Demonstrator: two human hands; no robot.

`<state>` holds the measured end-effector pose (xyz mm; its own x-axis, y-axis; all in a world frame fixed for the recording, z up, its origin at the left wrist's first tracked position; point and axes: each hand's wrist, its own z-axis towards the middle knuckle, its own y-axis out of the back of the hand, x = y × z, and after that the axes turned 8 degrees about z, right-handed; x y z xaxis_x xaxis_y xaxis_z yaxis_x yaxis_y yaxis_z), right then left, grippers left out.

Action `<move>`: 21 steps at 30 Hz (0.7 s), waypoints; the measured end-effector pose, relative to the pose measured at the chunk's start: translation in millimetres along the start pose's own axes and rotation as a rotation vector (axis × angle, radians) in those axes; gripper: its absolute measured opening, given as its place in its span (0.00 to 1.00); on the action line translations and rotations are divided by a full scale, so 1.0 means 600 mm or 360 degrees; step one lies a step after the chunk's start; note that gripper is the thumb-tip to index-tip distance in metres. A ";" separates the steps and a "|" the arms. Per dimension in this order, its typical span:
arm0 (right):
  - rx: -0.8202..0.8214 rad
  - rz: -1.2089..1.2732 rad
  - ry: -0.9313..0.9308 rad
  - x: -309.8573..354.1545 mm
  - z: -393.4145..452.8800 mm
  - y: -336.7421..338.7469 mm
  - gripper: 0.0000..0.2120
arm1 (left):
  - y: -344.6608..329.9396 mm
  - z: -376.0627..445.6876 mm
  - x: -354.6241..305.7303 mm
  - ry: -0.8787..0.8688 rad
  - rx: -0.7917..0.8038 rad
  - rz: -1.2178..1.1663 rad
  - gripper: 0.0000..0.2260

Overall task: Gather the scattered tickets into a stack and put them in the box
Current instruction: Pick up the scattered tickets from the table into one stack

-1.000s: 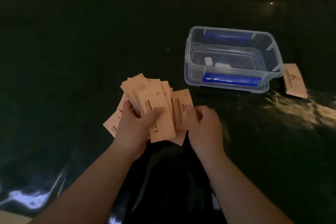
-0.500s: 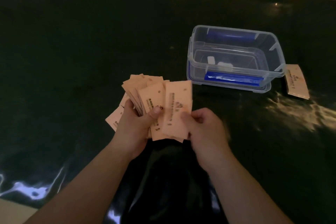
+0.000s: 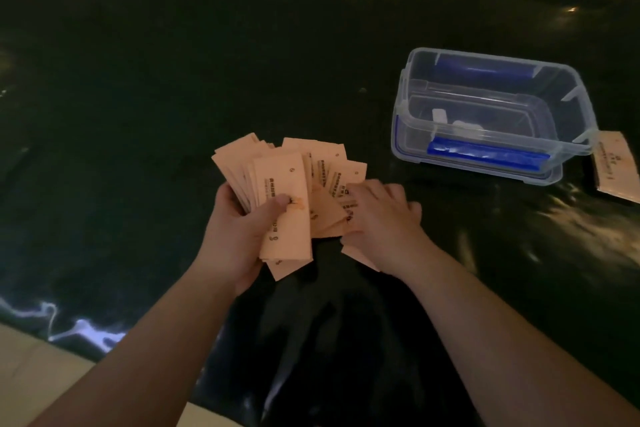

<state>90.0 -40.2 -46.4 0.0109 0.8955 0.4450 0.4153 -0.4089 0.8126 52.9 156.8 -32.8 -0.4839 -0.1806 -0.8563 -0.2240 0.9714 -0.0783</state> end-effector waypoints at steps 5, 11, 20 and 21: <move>-0.0030 0.0016 -0.0227 -0.033 -0.028 0.016 0.38 | -0.006 -0.004 0.005 0.0019 -0.0009 -0.0037 0.29; -0.0098 0.0773 -0.0664 -0.110 -0.104 0.042 0.27 | -0.042 -0.011 0.015 0.0072 0.0114 -0.0034 0.34; 0.0374 0.1061 -0.0336 -0.125 -0.171 0.105 0.16 | -0.081 -0.005 0.017 0.0041 0.0243 0.0081 0.38; 0.0433 0.1048 -0.0241 -0.113 -0.173 0.113 0.19 | -0.080 -0.005 0.015 0.0045 0.0271 0.0120 0.40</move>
<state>23.2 -147.2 17.6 0.4539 0.5016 0.7365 0.4907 -0.8306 0.2633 57.0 107.8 -35.2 -0.5180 -0.1081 -0.8485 -0.0407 0.9940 -0.1018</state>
